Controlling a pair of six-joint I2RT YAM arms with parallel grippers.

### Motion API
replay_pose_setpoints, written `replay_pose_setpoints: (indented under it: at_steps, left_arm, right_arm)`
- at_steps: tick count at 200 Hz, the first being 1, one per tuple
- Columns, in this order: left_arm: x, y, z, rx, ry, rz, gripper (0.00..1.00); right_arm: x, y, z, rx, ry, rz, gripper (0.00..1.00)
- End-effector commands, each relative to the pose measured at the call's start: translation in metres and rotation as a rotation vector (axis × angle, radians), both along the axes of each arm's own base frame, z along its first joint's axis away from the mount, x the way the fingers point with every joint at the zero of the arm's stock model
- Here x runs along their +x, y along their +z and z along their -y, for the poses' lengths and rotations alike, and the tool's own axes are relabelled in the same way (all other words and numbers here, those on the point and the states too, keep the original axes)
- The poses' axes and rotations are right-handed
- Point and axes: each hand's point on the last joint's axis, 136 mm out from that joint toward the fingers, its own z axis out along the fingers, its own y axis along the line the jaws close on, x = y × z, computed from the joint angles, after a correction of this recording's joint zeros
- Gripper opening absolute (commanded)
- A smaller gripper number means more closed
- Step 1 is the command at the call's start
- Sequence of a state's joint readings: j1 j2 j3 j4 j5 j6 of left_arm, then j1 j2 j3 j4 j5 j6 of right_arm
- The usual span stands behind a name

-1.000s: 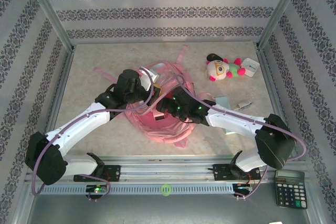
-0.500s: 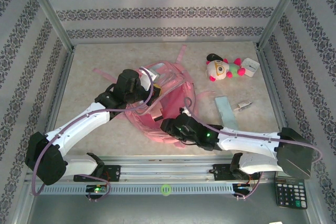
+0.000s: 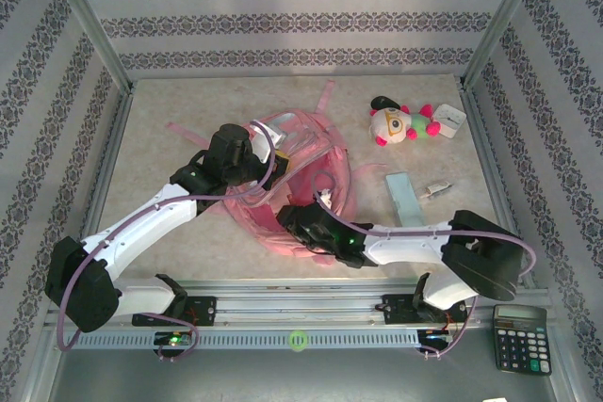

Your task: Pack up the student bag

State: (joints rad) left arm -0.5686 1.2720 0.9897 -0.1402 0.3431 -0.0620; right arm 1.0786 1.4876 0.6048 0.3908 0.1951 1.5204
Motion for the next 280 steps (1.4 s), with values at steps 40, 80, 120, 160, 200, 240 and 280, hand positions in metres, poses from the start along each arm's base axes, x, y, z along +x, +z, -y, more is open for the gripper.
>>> replay_pose_setpoints:
  at_steps: [40, 80, 120, 160, 200, 240, 280]
  left_arm:
    - [-0.001, 0.072, 0.010, -0.177, -0.056, 0.161, 0.00]
    - [-0.010, 0.080, 0.013, -0.195, -0.097, 0.169, 0.00]
    - [-0.005, 0.069, 0.003, -0.122, -0.052, 0.182, 0.00]
    - [0.004, 0.055, -0.011, -0.045, 0.009, 0.186, 0.00]
    - [0.004, 0.037, -0.020, 0.001, 0.026, 0.166, 0.00]
    - [0.003, 0.036, -0.022, -0.011, 0.038, 0.159, 0.00]
    - [0.002, 0.034, -0.022, -0.006, 0.032, 0.152, 0.00]
  right_arm:
    - [0.071, 0.019, -0.044, 0.134, -0.010, 0.103, 0.32]
    - [0.134, 0.032, -0.055, 0.116, -0.037, 0.214, 0.29]
    - [0.150, 0.026, -0.045, 0.108, -0.049, 0.224, 0.32]
    - [0.100, 0.012, -0.005, 0.015, -0.033, 0.154, 0.49]
    - [0.046, 0.020, 0.048, -0.278, 0.082, 0.094, 0.61]
    - [0.023, 0.029, 0.130, -0.546, 0.231, -0.061, 0.74]
    - [0.021, 0.027, 0.245, -0.857, 0.294, -0.208, 0.83]
